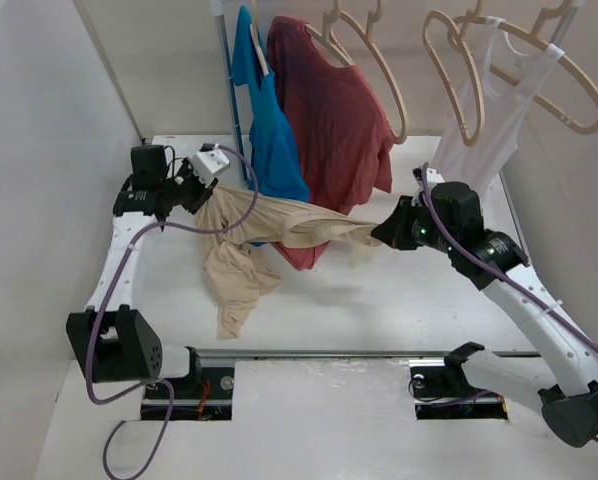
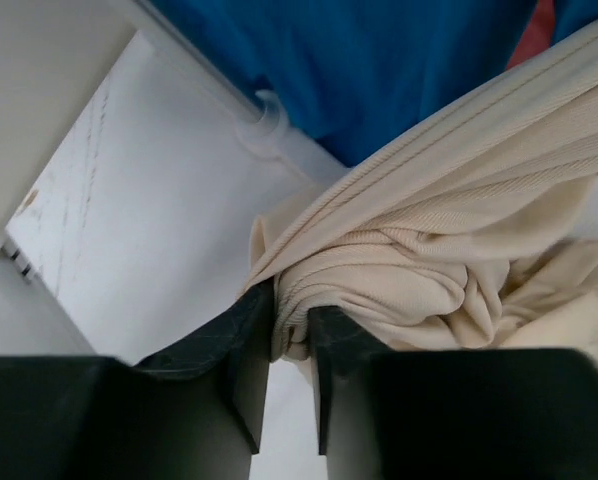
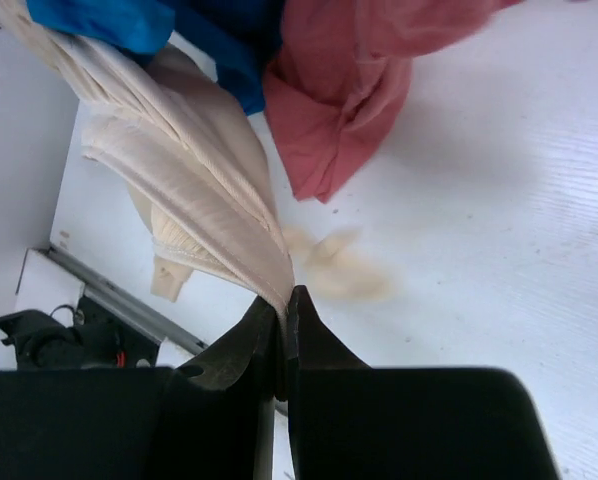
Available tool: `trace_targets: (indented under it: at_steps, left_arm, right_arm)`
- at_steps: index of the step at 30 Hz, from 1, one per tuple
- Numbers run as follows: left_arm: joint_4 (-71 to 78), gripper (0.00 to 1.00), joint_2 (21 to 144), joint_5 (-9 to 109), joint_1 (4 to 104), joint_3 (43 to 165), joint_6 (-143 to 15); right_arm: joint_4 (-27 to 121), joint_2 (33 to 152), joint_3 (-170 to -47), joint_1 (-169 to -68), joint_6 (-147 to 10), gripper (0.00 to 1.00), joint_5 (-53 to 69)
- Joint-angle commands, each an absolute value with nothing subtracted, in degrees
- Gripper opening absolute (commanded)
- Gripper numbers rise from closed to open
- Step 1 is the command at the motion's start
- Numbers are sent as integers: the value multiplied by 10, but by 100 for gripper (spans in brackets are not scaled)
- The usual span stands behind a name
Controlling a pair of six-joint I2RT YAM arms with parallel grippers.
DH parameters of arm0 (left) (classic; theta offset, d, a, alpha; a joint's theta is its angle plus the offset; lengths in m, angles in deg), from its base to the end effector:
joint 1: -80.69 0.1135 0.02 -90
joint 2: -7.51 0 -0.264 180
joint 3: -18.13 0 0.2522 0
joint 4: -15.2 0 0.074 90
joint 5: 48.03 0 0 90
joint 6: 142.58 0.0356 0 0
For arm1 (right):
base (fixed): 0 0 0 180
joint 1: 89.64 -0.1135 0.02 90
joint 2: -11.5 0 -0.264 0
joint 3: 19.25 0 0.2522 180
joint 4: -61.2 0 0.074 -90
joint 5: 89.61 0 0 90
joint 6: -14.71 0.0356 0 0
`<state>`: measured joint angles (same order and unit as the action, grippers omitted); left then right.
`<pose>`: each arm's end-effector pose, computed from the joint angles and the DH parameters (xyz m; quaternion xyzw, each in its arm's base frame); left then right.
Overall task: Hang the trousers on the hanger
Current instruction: Flatten out the trousers at the center of the board.
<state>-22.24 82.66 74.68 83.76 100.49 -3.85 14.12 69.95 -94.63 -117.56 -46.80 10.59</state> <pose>0.2930 -0.0036 0.3480 0.4521 0.7123 -0.0108 0.5367 0.1892 0.1074 0.3572 -0.0401 0.8635 0.3027 0.4015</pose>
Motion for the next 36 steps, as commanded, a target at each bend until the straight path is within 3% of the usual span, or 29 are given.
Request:
trace_targets:
  at_steps: [1, 4, 5, 7, 14, 15, 17, 19, 20, 21, 24, 25, 26, 36]
  left_arm:
    - [-242, 20, 857, 740, 836, 1055, -29]
    - [-293, 28, 852, 757, 813, 1036, 7]
    - [-301, 25, 841, 762, 797, 1025, 23]
    - [-328, 1, 829, 769, 780, 998, 32]
    - [-386, 0, 815, 827, 774, 1006, 39]
    - [-386, 2, 815, 814, 767, 1006, 39]
    - [-381, 25, 815, 778, 744, 993, 40]
    - [-389, 34, 815, 745, 716, 963, 47]
    - [-389, 40, 810, 711, 682, 948, 47]
    - [-383, 53, 810, 691, 662, 907, 47]
    - [-360, 70, 799, 626, 595, 836, 34]
    - [-330, 89, 791, 614, 586, 789, 34]
    - [-314, 100, 791, 598, 580, 769, 24]
    - [-187, 100, 846, 527, 531, 685, -5]
  right_arm:
    - [84, 665, -987, -1162, -463, 0, 29]
    - [36, 651, -987, -1143, -440, 0, -58]
    - [31, 646, -979, -1129, -434, 0, -82]
    - [31, 636, -966, -1115, -422, 0, -82]
    - [90, 577, -958, -1116, -479, 0, -5]
    - [90, 571, -958, -1121, -486, 0, -15]
    - [70, 571, -979, -1121, -486, 0, -86]
    - [32, 580, -985, -1115, -477, 0, -127]
    - [26, 586, -985, -1107, -469, 0, -136]
    - [26, 586, -985, -1107, -469, 0, -136]
    - [26, 591, -971, -1092, -447, 0, -136]
    - [26, 598, -971, -1083, -441, 0, -136]
    - [31, 605, -971, -1083, -441, 0, -136]
    - [48, 646, -966, -1045, -441, 0, -119]
